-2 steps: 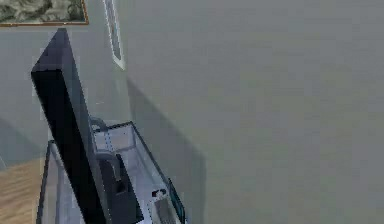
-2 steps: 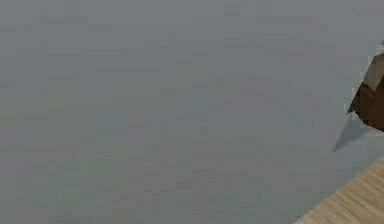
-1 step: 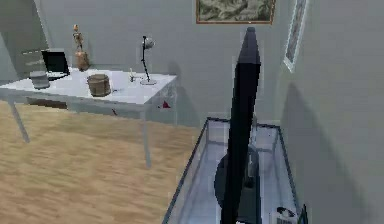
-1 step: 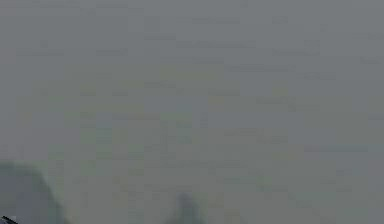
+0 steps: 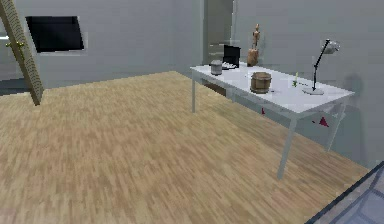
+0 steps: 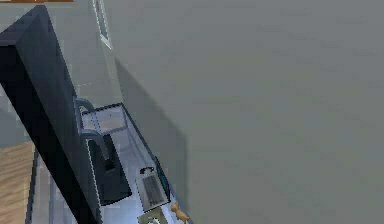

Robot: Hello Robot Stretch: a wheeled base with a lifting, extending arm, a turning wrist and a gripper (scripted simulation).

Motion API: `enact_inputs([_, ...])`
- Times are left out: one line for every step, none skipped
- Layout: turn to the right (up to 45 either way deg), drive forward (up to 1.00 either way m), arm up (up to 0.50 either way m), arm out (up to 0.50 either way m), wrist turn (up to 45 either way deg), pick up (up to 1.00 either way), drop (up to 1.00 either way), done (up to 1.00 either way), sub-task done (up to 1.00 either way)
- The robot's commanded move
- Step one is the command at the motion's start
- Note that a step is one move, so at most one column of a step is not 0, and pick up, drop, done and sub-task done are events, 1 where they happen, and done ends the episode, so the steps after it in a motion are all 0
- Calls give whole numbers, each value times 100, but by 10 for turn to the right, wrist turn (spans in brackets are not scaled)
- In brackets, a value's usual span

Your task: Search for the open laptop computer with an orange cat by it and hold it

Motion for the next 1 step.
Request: enact_inputs([0, 0, 50, 0, 0, 0, 0, 0, 0])
